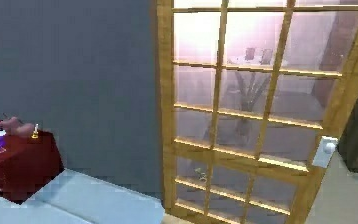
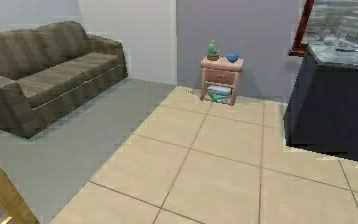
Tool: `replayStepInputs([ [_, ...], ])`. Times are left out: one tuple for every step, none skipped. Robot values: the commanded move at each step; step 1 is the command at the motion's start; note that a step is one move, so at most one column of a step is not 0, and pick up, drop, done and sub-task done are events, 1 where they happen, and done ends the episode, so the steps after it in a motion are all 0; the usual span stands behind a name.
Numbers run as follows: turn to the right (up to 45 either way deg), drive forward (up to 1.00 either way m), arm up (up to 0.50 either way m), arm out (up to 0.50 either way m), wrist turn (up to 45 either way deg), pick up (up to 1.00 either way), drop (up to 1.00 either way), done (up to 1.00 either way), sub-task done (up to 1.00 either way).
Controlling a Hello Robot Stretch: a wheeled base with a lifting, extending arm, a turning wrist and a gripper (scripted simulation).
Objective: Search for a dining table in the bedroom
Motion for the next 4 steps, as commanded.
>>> replayStepInputs([
  [0.0,0.25,0.00,0.00,0.0,0.00,0.00,0.00,0.00],
  [-21.0,0.00,0.00,0.00,0.0,0.00,0.00,0.00,0.00],
  [0.0,0.25,0.00,0.00,0.0,0.00,0.00,0.00,0.00],
  [-45.0,0.00,0.00,0.00,0.0,0.00,0.00,0.00,0.00],
])
